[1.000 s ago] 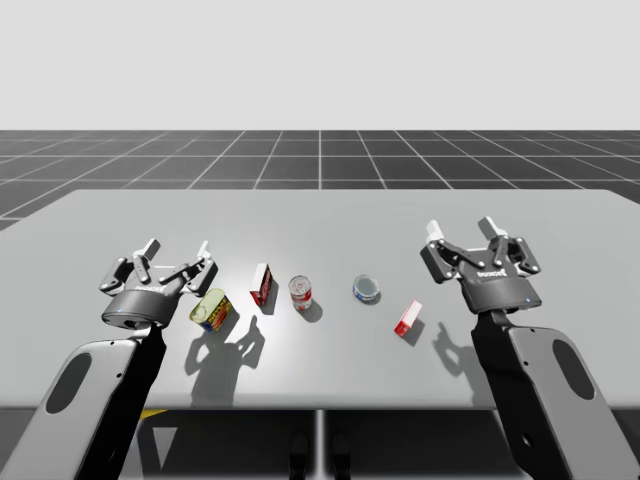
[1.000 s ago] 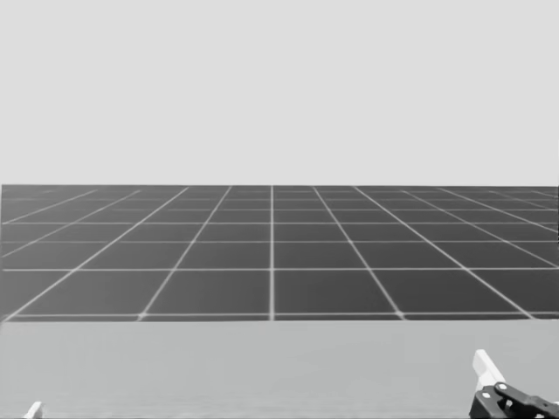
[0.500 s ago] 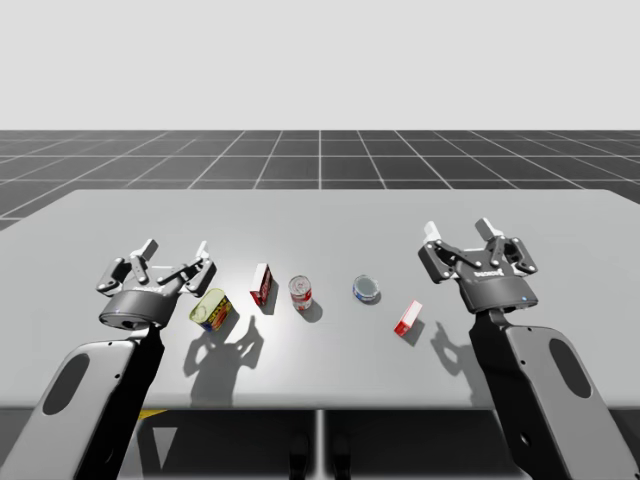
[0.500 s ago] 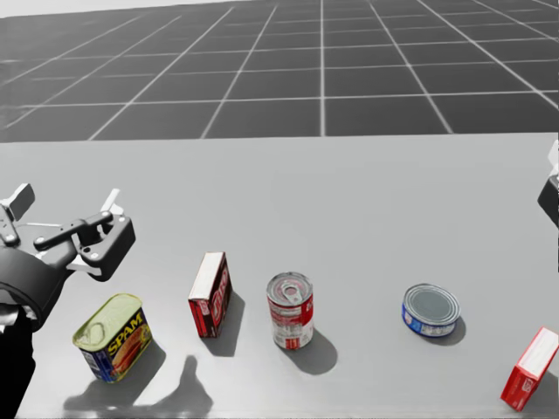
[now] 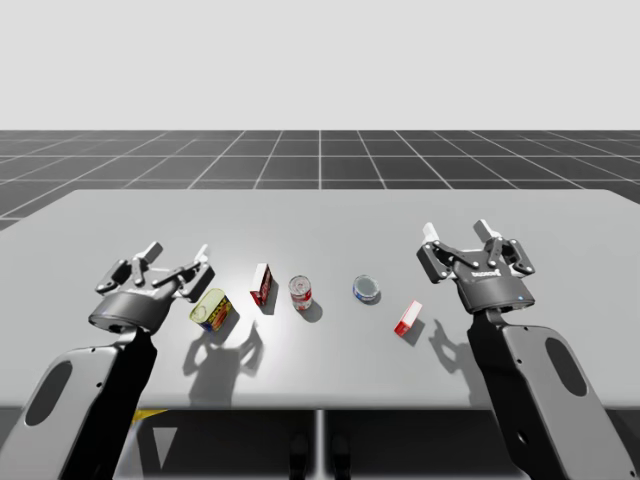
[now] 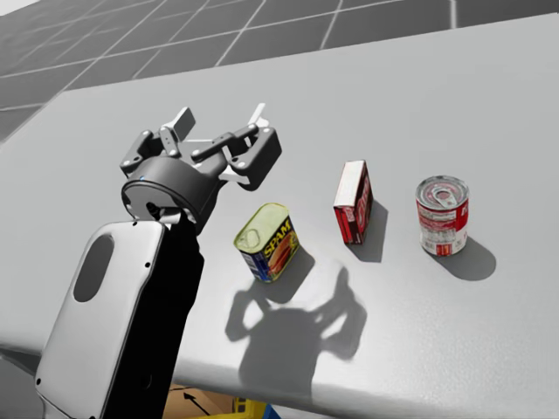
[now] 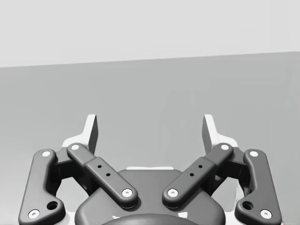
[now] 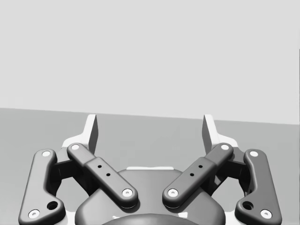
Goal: Lift the meat can off the table.
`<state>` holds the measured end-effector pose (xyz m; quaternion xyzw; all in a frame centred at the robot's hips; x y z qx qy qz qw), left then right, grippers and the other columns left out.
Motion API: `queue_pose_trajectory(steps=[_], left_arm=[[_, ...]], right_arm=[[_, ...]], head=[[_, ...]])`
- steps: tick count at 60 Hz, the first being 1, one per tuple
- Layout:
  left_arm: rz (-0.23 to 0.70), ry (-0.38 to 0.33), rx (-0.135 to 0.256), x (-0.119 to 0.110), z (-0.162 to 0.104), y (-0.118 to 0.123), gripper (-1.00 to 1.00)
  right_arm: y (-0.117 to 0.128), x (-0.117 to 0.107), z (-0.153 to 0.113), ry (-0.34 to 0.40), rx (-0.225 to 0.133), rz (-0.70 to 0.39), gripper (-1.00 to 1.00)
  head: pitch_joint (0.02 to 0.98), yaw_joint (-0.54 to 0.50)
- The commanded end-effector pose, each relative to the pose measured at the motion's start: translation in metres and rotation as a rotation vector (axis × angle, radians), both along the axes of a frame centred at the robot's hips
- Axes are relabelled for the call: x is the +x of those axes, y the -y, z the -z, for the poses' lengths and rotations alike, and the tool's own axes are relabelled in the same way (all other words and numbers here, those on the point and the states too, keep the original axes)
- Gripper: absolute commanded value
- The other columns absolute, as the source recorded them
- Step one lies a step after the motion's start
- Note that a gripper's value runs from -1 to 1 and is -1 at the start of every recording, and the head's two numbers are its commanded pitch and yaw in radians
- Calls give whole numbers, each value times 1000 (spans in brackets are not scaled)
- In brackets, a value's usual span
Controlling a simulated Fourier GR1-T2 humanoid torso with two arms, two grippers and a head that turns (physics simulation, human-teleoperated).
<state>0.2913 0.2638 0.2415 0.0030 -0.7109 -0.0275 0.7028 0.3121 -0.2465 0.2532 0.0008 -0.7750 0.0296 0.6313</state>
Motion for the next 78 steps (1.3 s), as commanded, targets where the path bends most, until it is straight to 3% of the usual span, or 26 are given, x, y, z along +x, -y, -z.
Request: queue_pose_trajectory(steps=[1, 4, 21, 31, 39, 50, 60, 78], left_arm=[[92, -40, -41, -17, -9, 2, -1000], [115, -40, -55, -29, -14, 3, -1000], [210, -94, 42, -79, -17, -8, -1000], [250, -151, 71, -100, 2, -14, -1000], [252, -210, 57, -106, 27, -18, -1000], [236, -271, 43, -103, 62, -22, -1000], [207, -300, 19, -85, 85, -25, -1000], [215, -318, -7, -46, 97, -18, -1000]], right_arm=[[0, 0, 1, -5, 4, 7, -1000], [0, 0, 1, -5, 4, 8, -1000], [1, 1, 1, -6, 6, 11, -1000], [1, 1, 1, -4, 6, 12, -1000], [1, 1, 1, -5, 8, 14, -1000], [2, 2, 1, -2, 3, 17, -1000], [2, 2, 1, 0, 5, 20, -1000], [3, 2, 0, -1, 8, 21, -1000]], head=[[815, 413], [818, 413], [824, 418], [829, 424], [829, 426], [833, 426], [836, 425], [836, 420]])
